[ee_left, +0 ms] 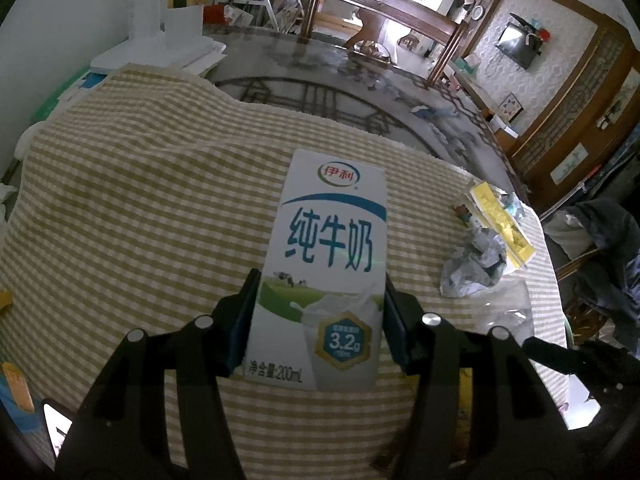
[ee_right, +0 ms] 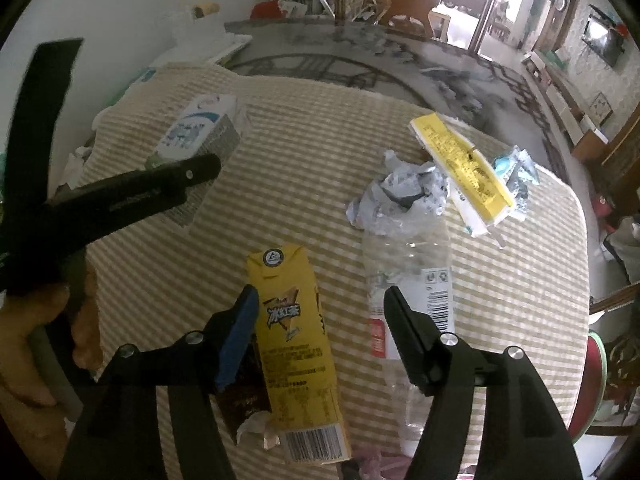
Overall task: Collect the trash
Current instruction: 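Grasp the yellow tea carton with the right gripper and lift it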
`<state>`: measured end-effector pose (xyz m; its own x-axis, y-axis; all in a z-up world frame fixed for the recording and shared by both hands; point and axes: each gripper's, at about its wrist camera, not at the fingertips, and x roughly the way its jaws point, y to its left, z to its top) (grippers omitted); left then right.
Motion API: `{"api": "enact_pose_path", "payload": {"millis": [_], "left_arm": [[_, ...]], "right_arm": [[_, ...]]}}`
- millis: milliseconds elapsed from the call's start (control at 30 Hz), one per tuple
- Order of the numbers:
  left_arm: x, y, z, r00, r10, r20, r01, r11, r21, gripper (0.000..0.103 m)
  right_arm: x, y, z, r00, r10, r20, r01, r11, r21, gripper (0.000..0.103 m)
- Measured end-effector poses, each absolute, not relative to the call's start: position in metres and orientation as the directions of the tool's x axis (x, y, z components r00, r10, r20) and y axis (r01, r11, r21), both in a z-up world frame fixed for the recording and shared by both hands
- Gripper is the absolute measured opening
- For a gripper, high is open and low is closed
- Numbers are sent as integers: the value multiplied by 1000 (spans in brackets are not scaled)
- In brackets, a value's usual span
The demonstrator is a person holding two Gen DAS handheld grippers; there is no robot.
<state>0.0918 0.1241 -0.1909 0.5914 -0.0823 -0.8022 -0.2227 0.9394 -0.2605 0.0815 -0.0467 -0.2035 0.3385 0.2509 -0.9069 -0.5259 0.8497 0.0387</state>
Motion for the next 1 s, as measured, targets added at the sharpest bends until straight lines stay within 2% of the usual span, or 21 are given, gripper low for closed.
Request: {"api": "enact_pose_path", "payload": {"millis": [133, 433, 467, 533, 567, 600, 1000], "left_arm": [[90, 123, -189, 596, -83, -799, -221, 940, -262, 53], [84, 121, -179, 618, -92, -781, -217, 935, -281, 54], [84, 121, -178, 619, -93, -780, -215, 935, -282, 54], [83, 118, -175, 624, -97, -776, -210, 935, -285, 54], [83, 118, -174, 626, -99, -774, -206, 936, -287, 54], [83, 116, -173, 628, -103, -771, -201, 936, -289, 54], [81, 98, -143, 675, -144, -724, -141, 937, -318, 54]], "right_arm": [[71, -41, -199, 336, 281, -899, -561, 827, 49, 73], [71, -50, -234, 249, 224, -942, -526, 848, 63, 73], [70, -51, -235, 248, 222, -943, -527, 848, 61, 69], [70, -51, -238, 229, 222, -948, -524, 849, 72, 54], [70, -53, -240, 213, 234, -949, -517, 851, 94, 38], [70, -54, -240, 212, 236, -948, -510, 855, 99, 35], [78, -88, -178, 337, 394, -855, -398, 883, 249, 34]]}}
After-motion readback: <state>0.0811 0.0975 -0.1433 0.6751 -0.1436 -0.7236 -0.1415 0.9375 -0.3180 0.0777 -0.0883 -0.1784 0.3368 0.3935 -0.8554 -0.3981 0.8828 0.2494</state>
